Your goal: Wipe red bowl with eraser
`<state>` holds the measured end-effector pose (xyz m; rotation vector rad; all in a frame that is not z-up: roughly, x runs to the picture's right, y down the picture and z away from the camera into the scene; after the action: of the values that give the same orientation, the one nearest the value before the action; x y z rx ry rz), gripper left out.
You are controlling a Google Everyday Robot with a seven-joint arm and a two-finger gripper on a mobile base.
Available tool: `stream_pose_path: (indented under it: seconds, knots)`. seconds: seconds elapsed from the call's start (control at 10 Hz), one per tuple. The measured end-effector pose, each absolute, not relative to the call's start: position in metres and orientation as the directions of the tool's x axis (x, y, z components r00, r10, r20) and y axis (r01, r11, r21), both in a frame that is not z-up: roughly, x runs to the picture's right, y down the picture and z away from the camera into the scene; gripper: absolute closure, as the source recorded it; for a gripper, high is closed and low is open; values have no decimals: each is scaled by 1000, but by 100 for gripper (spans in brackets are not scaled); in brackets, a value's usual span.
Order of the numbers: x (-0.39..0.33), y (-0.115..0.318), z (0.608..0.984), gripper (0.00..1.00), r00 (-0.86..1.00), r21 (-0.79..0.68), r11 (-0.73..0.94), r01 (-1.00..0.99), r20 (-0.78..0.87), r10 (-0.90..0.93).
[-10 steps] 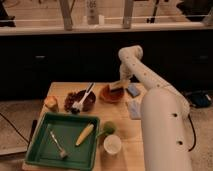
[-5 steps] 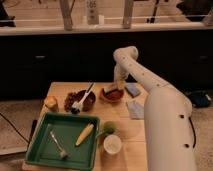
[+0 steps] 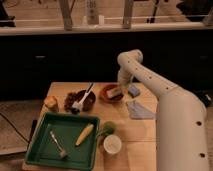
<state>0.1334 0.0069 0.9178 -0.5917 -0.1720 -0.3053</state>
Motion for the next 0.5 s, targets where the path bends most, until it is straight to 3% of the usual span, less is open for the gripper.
stream_pose_path:
  seconds: [0.5]
  knots:
    - [163,-16,941,97,967,-536,804,255,162,-199]
